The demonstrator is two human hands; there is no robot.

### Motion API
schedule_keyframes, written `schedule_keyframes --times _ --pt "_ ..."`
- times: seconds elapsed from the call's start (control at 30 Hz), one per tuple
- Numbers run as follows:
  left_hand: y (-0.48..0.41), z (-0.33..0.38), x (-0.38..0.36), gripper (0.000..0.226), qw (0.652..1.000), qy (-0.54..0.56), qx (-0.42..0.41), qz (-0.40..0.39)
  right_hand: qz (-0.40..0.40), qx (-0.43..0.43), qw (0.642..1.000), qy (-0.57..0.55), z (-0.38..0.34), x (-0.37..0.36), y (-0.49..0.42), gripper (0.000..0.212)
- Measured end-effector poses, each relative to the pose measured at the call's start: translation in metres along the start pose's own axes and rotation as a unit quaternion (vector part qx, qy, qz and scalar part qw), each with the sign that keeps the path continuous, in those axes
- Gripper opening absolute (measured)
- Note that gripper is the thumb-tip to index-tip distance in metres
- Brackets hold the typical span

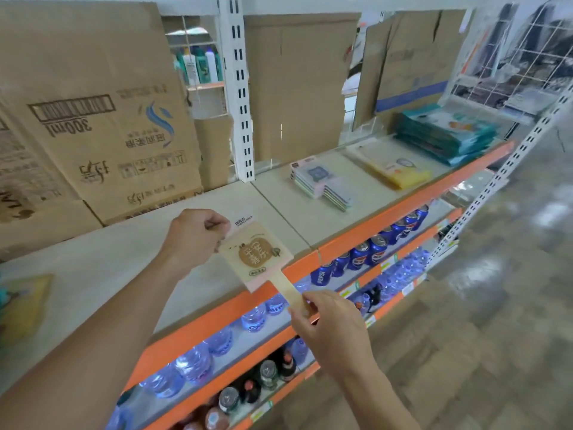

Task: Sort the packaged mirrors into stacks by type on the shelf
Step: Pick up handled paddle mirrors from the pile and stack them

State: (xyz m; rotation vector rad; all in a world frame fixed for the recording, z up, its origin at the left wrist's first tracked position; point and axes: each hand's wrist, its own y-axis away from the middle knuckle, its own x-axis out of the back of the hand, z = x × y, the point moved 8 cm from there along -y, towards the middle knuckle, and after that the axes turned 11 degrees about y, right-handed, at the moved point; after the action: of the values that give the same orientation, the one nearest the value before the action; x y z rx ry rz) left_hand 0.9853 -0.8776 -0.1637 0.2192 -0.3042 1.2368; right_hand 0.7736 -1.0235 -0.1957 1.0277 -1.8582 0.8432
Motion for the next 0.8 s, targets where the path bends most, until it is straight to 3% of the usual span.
schedule_keyframes --times 0.17,0.53,0.8 --pt "-0.026 0.006 -0.028 0.011 0.999 0.033 0.01 -0.031 0.042 -0.019 0.999 0.011 0.018 0.01 -0.012 0.023" --pt "-0.1 0.023 -0.081 0.01 0.993 0.08 0.034 -0.084 0.053 -0.061 0.997 0.019 0.048 0.016 -0.078 0.018" --pt "-0.146 -0.001 -0.107 0.007 0.97 0.143 0.12 -0.158 0.072 -0.109 0.991 0.022 0.061 0.014 -0.118 0.013"
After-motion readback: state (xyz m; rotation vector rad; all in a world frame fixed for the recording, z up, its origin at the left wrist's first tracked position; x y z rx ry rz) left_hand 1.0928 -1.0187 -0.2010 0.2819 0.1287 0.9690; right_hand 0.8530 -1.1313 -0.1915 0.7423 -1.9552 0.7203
